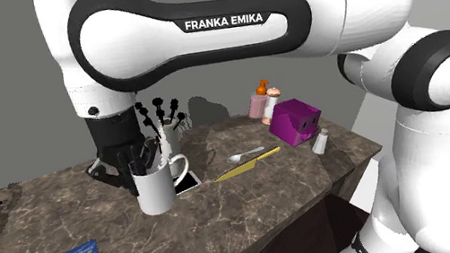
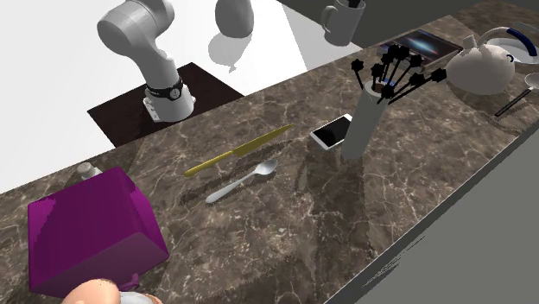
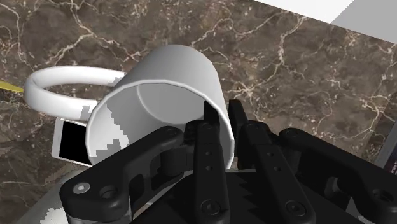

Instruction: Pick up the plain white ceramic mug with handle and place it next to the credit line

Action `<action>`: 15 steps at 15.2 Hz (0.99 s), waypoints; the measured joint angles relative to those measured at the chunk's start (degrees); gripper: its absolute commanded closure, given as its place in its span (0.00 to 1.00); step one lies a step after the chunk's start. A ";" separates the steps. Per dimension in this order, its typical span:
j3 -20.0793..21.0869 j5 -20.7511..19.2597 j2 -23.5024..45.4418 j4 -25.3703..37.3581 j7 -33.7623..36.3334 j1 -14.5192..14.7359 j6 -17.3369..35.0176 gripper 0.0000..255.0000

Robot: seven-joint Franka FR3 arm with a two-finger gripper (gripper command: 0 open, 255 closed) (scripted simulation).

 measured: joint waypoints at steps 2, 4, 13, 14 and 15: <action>0.20 -0.02 0.17 -0.97 0.68 0.42 1.16 1.00; 0.18 0.00 0.11 -2.64 0.64 0.37 2.76 1.00; 0.03 -0.19 0.74 -8.59 0.41 0.28 9.28 1.00; 0.04 -0.15 0.61 -9.50 0.41 0.26 10.07 1.00; 0.04 -0.21 0.83 -9.93 0.48 0.32 10.72 1.00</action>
